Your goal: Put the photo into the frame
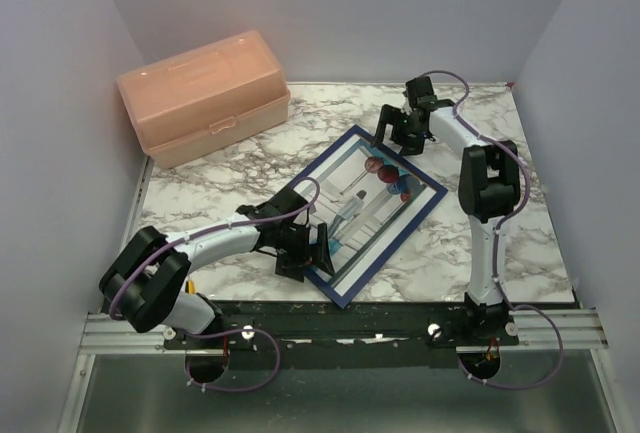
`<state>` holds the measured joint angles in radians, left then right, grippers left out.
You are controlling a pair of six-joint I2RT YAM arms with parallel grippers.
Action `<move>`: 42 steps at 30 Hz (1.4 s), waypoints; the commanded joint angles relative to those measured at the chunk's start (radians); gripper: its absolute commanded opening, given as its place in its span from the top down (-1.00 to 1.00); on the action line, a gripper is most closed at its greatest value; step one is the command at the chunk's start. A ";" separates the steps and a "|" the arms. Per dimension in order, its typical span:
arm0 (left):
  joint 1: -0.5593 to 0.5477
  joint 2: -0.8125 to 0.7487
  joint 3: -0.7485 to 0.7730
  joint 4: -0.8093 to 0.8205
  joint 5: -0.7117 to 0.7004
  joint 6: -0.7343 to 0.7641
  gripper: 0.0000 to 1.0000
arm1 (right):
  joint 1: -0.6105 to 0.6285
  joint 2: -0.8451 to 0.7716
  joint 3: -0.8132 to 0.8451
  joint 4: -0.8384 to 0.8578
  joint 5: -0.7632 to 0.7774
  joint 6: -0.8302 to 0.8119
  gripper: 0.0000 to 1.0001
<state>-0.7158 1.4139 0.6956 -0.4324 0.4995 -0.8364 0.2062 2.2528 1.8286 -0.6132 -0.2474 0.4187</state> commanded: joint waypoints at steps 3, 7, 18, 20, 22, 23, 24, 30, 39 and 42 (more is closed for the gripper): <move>-0.002 -0.078 -0.010 -0.011 0.017 -0.002 -0.92 | 0.009 -0.141 -0.062 -0.084 0.218 0.036 -1.00; -0.002 -0.170 -0.004 -0.077 -0.010 0.033 -0.96 | 0.009 -0.311 -0.192 -0.060 0.275 0.066 -1.00; 0.048 -0.315 0.164 -0.143 -0.136 0.040 -0.97 | 0.010 -0.746 -0.703 -0.126 0.181 0.159 -0.99; 0.084 -0.305 0.204 -0.106 -0.115 0.014 -0.97 | 0.009 -0.797 -0.783 -0.131 0.153 0.171 -0.99; 0.116 -0.286 0.251 -0.071 -0.089 -0.009 -0.97 | 0.011 -0.817 -0.849 -0.130 0.118 0.182 -1.00; 0.131 -0.271 0.275 -0.058 -0.081 -0.013 -0.97 | 0.015 -0.820 -0.885 -0.123 0.101 0.192 -1.00; 0.143 -0.257 0.309 -0.049 -0.073 -0.014 -0.97 | 0.022 -0.821 -0.913 -0.108 0.085 0.201 -1.00; 0.198 -0.176 0.477 -0.099 -0.050 0.030 -0.96 | 0.117 -0.765 -0.974 -0.041 0.090 0.280 -1.00; 0.248 -0.193 0.479 -0.162 -0.057 0.087 -0.96 | 0.220 -0.606 -0.932 -0.051 0.276 0.277 -0.30; 0.266 -0.222 0.448 -0.173 -0.074 0.091 -0.97 | 0.220 -0.585 -0.919 -0.067 0.329 0.243 0.09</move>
<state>-0.4732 1.2373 1.1721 -0.5636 0.4313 -0.7765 0.4202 1.6104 0.9104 -0.6827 -0.0631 0.6895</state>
